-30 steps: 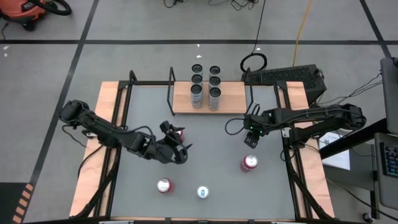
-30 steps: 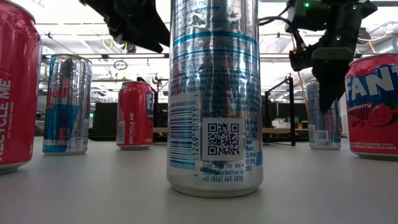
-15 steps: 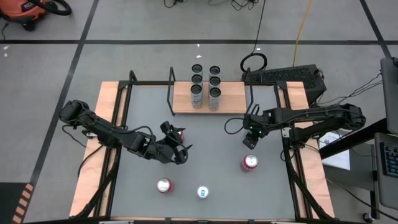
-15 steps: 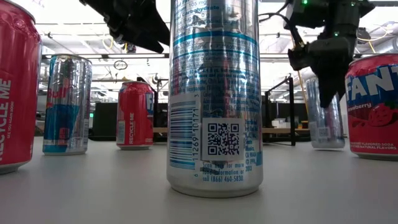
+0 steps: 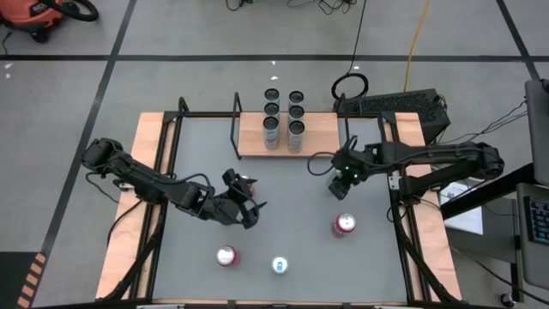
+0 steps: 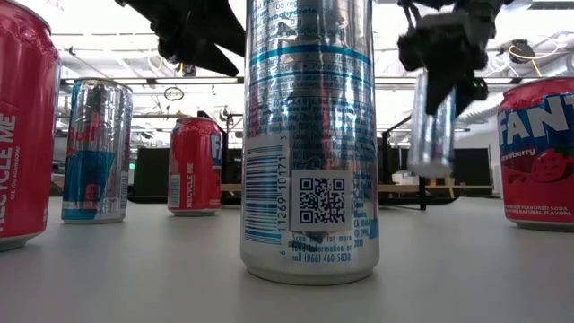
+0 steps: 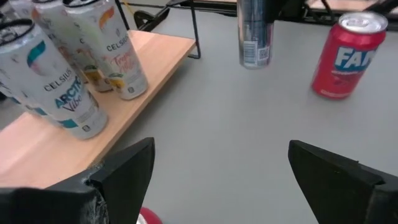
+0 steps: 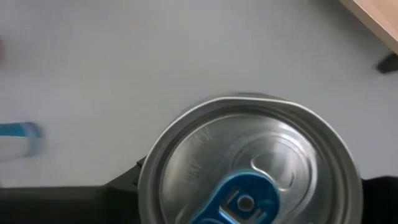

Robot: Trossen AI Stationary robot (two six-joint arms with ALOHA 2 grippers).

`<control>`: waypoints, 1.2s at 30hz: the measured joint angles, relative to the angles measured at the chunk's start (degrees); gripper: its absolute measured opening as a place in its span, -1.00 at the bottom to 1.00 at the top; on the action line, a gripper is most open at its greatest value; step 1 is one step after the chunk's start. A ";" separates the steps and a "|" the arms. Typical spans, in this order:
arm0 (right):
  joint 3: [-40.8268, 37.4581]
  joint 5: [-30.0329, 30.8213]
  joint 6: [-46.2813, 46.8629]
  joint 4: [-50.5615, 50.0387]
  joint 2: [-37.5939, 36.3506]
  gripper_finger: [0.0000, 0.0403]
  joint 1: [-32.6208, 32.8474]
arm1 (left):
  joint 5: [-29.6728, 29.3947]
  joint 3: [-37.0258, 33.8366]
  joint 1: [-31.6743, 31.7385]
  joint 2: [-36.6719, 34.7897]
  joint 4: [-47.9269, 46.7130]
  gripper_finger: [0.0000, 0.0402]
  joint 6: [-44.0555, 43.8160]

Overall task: Place canned beverage on shelf
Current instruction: Put the top right blue soda can on the shelf

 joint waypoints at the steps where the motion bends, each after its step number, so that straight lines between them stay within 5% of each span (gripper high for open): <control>1: 0.76 -0.83 -0.09 0.18 0.00 -0.03 0.00 | 0.09 0.19 0.00 0.00 0.03 0.81 -0.32; 15: 7.08 -4.07 14.09 16.79 -0.02 -0.02 0.04 | 0.92 9.15 2.70 0.00 0.38 0.81 0.14; 23: 7.11 -3.97 22.65 24.59 -0.02 -0.02 0.04 | 7.22 12.75 5.29 -0.02 0.51 0.82 3.18; 36: 7.11 -4.00 27.74 28.75 -0.02 -0.02 0.04 | 11.08 13.99 7.85 -0.02 -1.27 0.99 9.56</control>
